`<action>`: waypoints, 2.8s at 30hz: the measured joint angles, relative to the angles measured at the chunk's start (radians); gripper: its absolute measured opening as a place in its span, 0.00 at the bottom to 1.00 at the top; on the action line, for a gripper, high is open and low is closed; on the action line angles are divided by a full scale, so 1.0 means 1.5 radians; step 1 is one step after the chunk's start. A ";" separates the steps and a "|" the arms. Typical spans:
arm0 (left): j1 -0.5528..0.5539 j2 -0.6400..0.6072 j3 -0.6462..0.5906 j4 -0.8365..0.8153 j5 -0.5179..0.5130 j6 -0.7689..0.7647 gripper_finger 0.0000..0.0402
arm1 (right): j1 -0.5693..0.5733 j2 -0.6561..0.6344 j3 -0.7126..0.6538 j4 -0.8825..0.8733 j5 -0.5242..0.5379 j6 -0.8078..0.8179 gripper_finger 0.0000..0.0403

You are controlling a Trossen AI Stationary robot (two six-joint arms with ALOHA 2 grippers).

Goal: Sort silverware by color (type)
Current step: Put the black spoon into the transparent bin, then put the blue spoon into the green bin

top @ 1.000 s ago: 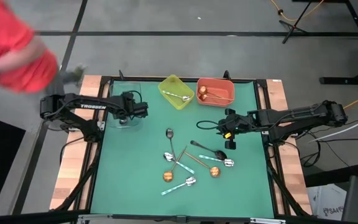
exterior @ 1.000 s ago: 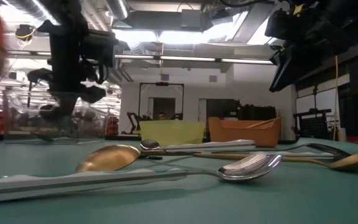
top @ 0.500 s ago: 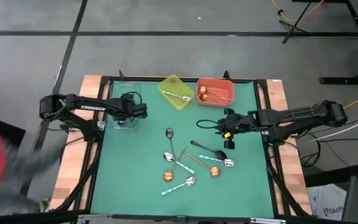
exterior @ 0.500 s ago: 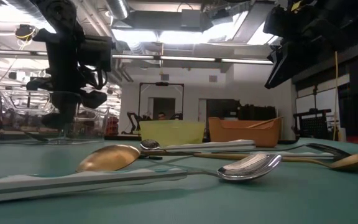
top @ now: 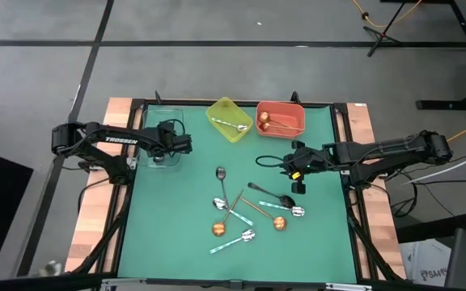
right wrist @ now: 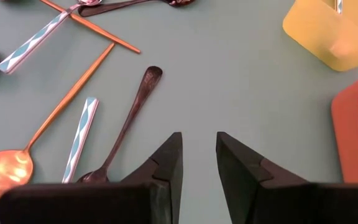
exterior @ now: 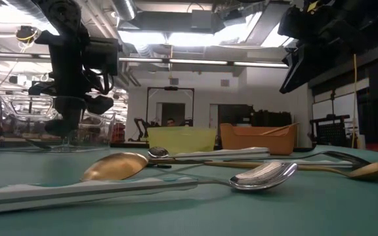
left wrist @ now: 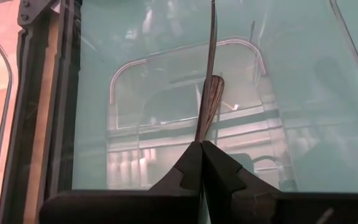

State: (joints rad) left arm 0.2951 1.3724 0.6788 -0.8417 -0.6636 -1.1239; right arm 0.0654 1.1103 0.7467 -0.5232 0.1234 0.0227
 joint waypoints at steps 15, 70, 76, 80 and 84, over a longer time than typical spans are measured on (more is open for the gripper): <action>0.000 0.001 0.000 0.000 0.000 -0.001 0.09 | 0.000 0.000 0.000 0.000 0.000 0.000 0.22; -0.016 0.001 0.194 0.011 -0.006 0.172 0.25 | 0.001 0.000 0.000 0.008 -0.087 0.015 0.22; -0.062 0.001 0.228 0.018 -0.006 0.180 0.25 | 0.018 0.000 0.000 0.043 -0.089 0.038 0.22; -0.104 0.001 0.230 0.026 -0.006 0.180 0.25 | 0.062 0.000 0.000 0.076 -0.082 0.039 0.22; -0.153 0.001 0.230 0.047 -0.005 0.180 0.25 | 0.110 0.000 0.000 0.089 -0.034 0.045 0.22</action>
State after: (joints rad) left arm 0.0652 1.3731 1.0241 -0.7714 -0.6716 -0.8539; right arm 0.2297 1.1103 0.7469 -0.3904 0.0727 0.0897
